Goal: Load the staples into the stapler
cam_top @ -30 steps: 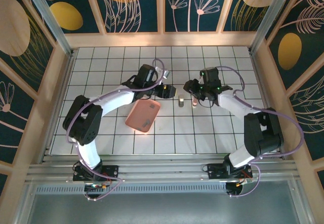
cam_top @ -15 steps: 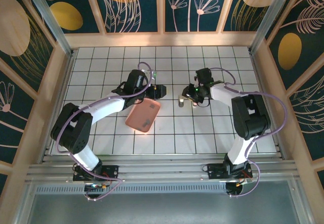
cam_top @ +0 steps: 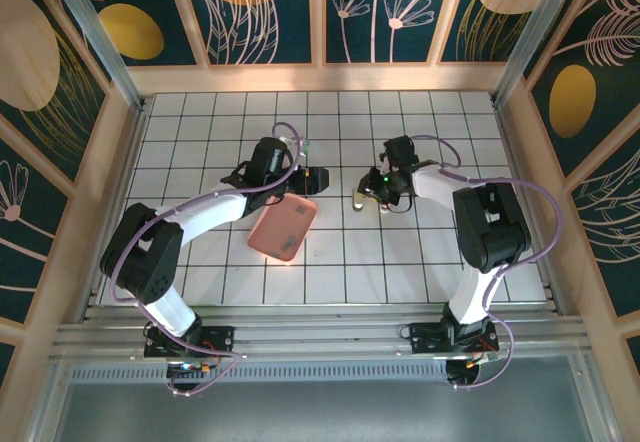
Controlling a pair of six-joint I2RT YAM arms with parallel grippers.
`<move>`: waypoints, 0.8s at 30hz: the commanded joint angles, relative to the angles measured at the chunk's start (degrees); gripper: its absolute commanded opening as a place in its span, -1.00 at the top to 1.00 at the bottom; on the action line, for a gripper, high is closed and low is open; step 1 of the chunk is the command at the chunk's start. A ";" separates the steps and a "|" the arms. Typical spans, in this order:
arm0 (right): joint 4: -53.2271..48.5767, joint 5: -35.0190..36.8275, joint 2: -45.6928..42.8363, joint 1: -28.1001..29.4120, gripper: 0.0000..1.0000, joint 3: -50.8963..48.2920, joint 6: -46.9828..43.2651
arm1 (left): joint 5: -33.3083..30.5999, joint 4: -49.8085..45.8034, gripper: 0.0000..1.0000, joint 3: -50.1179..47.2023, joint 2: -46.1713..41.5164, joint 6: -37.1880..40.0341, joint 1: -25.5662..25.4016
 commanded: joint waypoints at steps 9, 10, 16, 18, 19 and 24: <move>-6.99 8.83 4.98 1.94 0.60 -4.80 -1.38 | -1.54 0.34 -0.40 -0.18 -0.14 0.76 0.52; -6.66 8.59 4.74 2.08 0.61 -5.27 -1.34 | -1.60 0.36 -0.39 -0.08 -0.14 0.75 0.54; -3.85 7.77 1.33 2.34 0.60 -5.29 -0.35 | -3.38 2.55 -0.41 -0.62 -0.67 -0.41 0.52; -2.41 7.44 0.28 2.28 0.58 -5.40 0.39 | -3.72 3.48 -0.42 -0.42 -0.42 -1.11 0.53; -2.03 7.76 -0.20 2.35 0.55 -5.23 0.80 | -3.95 3.85 -0.42 -0.20 -0.17 -1.55 0.54; 0.28 10.66 -4.08 2.36 0.49 -4.38 3.85 | -4.60 3.27 -0.43 2.69 1.23 -1.57 0.65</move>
